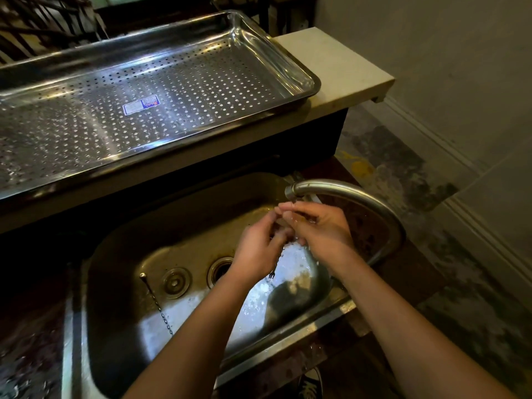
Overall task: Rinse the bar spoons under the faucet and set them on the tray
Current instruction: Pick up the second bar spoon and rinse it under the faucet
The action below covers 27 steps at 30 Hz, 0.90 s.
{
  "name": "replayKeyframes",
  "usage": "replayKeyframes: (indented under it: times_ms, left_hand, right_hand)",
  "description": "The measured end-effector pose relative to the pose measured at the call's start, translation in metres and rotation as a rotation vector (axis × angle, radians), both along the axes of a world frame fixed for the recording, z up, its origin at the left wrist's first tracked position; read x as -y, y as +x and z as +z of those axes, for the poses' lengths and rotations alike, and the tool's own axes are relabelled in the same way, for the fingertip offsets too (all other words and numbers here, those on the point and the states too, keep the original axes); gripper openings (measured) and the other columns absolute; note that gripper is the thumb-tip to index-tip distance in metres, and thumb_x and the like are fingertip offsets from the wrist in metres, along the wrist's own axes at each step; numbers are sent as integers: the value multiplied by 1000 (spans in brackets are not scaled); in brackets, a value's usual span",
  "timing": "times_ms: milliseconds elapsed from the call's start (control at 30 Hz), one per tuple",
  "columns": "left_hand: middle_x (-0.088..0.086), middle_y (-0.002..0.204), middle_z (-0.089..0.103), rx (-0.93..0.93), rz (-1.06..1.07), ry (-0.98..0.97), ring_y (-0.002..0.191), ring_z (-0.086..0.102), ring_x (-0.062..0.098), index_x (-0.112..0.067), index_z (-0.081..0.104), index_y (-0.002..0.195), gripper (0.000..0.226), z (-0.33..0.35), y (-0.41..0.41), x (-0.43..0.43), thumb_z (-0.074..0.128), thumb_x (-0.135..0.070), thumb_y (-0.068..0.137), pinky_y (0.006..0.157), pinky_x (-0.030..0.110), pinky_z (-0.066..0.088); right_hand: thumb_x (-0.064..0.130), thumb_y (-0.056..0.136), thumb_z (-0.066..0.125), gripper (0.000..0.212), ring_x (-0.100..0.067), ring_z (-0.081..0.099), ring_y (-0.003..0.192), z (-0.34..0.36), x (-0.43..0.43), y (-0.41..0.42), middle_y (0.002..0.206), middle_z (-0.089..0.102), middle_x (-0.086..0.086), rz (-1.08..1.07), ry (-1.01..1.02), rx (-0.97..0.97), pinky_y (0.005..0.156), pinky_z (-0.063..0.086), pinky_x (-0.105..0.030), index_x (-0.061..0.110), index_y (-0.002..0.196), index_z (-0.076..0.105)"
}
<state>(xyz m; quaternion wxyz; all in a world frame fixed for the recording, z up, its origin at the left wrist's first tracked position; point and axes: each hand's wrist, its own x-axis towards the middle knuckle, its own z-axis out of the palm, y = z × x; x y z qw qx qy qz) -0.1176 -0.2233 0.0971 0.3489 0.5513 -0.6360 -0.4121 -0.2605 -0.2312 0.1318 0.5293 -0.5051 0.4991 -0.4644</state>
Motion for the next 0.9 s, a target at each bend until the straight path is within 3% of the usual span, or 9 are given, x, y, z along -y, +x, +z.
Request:
replayKeyframes:
  times_ms: [100,200,333,433,500,600,733,800,900]
  left_hand:
    - [-9,88,71,67,-44,-49,81,67,8,-31,55,111,27,4,-7,2,58,-19,87,74,41,56]
    - [-8,80,68,76,52,-110,73,64,9,-31,58,105,26,4,-9,-1,62,-15,85,69,41,54]
    - [1,82,66,-164,124,-42,81,66,26,-18,60,88,15,13,-8,1,63,-4,83,72,51,57]
    - [11,81,65,-412,290,17,81,67,36,-12,59,82,16,22,-6,5,62,3,85,65,44,61]
    - [12,78,65,-512,348,26,80,68,36,-7,58,83,10,24,-2,5,61,2,88,64,37,60]
    - [7,75,66,-523,350,34,77,69,30,-7,58,85,8,22,1,-1,60,-2,90,65,33,58]
    - [3,79,69,-467,349,-41,76,68,19,-8,63,84,6,22,2,-4,63,-4,89,69,30,56]
    - [7,79,70,-505,361,-30,76,69,22,-8,66,84,6,26,5,-3,64,-4,88,66,29,56]
    - [19,81,71,-609,386,-10,72,70,29,-10,67,85,7,35,17,-1,64,-5,89,63,31,58]
  right_hand:
    - [1,89,67,21,6,63,70,-5,1,4,96,68,23,-13,-32,-51,56,45,-9,16,99,76]
    - [-1,89,67,28,-4,65,61,-7,4,4,103,75,2,-80,-2,-33,49,50,-19,28,89,71]
    - [11,93,65,35,-9,71,79,-16,-2,2,98,77,10,-113,79,39,62,55,-22,44,88,73]
    - [28,96,61,26,-9,65,106,-37,-15,4,111,71,16,-80,131,-144,85,56,-31,51,106,68]
    - [36,97,57,30,-4,53,115,-49,-27,5,120,62,21,-42,22,-339,92,48,-25,46,125,61]
    - [41,95,57,32,-4,52,103,-54,-32,12,113,50,17,-113,-90,-489,78,42,-15,51,125,54]
    - [41,94,59,27,-13,57,94,-50,-18,23,104,55,8,-123,-140,-628,71,50,-26,45,120,59]
    - [38,95,58,23,-7,60,96,-44,-12,24,104,65,11,-71,-153,-493,77,51,-22,43,118,62]
    - [32,95,61,14,10,59,86,-43,-9,17,88,66,24,-14,-135,-361,68,41,-3,37,104,71]
